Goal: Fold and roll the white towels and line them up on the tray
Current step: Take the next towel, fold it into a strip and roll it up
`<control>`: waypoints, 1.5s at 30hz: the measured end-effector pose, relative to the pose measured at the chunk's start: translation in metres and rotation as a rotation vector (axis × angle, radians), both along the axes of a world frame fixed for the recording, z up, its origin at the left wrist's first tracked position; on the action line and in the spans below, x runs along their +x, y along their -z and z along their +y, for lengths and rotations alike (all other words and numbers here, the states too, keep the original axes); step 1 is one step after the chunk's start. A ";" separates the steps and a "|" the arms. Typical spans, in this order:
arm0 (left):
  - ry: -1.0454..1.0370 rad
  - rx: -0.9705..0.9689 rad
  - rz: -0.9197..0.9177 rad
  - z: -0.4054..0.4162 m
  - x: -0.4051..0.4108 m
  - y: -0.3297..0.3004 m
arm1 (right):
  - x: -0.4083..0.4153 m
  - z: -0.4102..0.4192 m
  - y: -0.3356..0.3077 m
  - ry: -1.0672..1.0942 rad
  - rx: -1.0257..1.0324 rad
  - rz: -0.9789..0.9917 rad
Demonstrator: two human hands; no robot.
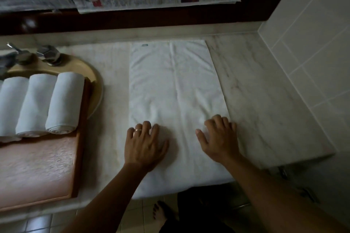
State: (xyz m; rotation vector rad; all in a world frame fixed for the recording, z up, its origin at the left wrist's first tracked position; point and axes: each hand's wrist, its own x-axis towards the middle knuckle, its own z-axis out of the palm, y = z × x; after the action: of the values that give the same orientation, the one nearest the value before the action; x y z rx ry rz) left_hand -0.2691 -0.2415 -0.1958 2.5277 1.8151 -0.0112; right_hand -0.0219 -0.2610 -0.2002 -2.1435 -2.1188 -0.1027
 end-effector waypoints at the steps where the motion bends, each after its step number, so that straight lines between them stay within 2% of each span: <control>1: 0.007 0.016 -0.027 0.008 0.001 -0.002 | -0.002 0.009 -0.004 -0.001 -0.003 0.010; 6: 0.000 -0.220 -0.035 0.021 -0.006 0.015 | -0.008 0.021 0.010 0.006 -0.340 0.029; 11: -0.084 -0.188 0.024 0.014 -0.016 0.012 | 0.014 0.004 0.014 0.129 -0.321 0.003; 14: -0.132 -0.150 -0.011 0.021 -0.007 0.001 | 0.014 0.009 0.007 0.046 -0.304 0.014; 16: -0.095 -0.123 0.058 0.028 0.002 -0.003 | 0.014 0.014 0.005 0.012 -0.318 0.000; 19: -0.160 -0.091 0.134 0.046 0.014 -0.019 | 0.025 0.032 -0.002 0.088 -0.199 -0.046; 22: -0.174 -0.096 0.061 0.067 0.038 -0.036 | 0.038 0.073 -0.012 0.088 -0.136 -0.011; 27: -0.054 -0.219 -0.180 0.096 0.111 -0.046 | 0.060 0.170 -0.034 0.049 -0.178 0.225; 32: -0.040 -0.238 -0.341 0.117 0.184 -0.033 | 0.090 0.264 -0.028 -0.048 -0.196 0.266; 39: -0.127 -0.312 -0.324 0.129 0.245 -0.031 | 0.112 0.354 -0.010 -0.102 -0.160 0.289; 45: -0.157 -0.403 -0.215 0.144 0.261 -0.038 | 0.104 0.385 -0.006 -0.047 -0.159 0.306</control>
State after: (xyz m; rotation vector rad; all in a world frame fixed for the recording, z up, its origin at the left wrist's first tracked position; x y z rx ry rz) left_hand -0.0083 -0.0977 -0.1578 2.0279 1.7176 -0.0882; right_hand 0.0823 0.1238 -0.1938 -2.0310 -2.0538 0.3862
